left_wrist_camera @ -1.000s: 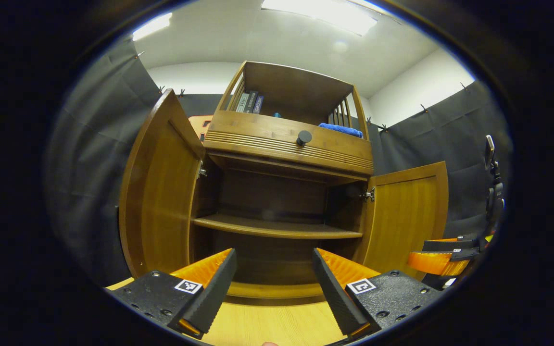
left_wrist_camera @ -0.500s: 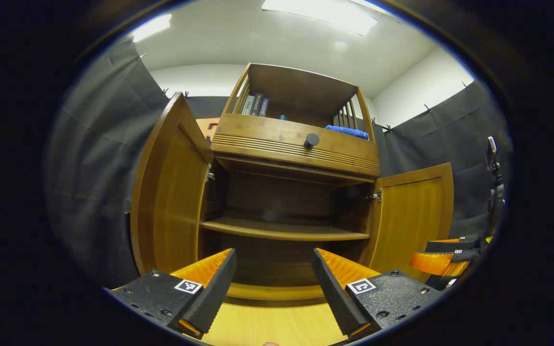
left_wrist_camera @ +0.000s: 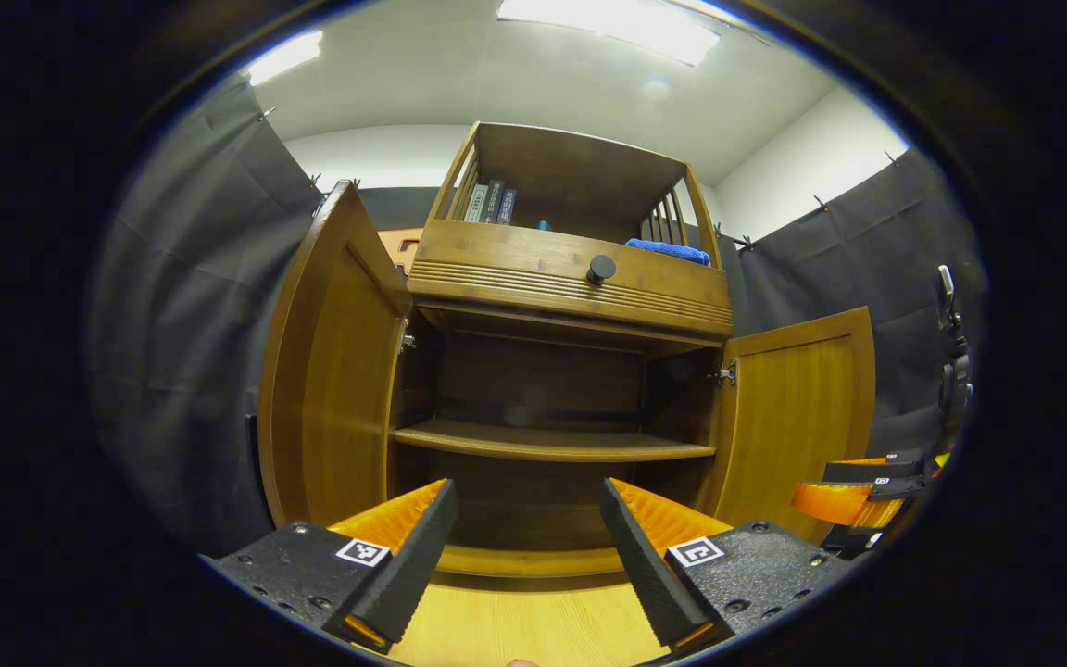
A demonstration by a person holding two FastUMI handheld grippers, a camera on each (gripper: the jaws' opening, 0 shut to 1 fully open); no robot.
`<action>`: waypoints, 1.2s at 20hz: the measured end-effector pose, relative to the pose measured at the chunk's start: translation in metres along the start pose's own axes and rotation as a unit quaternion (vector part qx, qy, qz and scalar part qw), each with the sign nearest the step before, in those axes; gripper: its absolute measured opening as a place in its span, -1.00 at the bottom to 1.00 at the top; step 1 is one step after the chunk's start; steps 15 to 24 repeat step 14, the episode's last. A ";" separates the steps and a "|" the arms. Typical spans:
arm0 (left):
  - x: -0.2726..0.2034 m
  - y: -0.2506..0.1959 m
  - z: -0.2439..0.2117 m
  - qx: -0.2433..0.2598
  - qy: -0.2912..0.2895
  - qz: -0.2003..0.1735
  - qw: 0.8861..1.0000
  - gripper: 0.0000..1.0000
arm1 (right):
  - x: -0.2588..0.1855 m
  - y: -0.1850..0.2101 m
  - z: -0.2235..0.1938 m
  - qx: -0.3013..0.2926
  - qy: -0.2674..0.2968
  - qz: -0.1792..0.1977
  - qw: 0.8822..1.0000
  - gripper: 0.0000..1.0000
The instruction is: Open the right door of the double-door shoe cabinet with the right hand, and open the left door with the left hand.
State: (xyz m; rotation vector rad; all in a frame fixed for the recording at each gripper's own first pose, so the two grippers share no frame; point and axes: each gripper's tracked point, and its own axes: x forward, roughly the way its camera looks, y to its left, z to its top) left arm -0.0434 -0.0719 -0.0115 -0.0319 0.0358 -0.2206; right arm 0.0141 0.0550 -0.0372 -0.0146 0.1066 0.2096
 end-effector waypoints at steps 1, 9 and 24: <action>-0.001 0.000 0.002 0.001 -0.003 0.000 1.000 0.83 | 0.000 0.000 -0.001 0.002 0.000 -0.001 1.000 0.89; 0.002 -0.004 0.002 -0.003 -0.002 -0.010 1.000 0.82 | -0.004 -0.001 -0.002 -0.004 0.003 -0.010 1.000 0.96; 0.001 -0.002 0.006 0.004 -0.007 -0.013 1.000 0.89 | -0.002 0.000 0.002 -0.001 -0.005 -0.016 1.000 0.89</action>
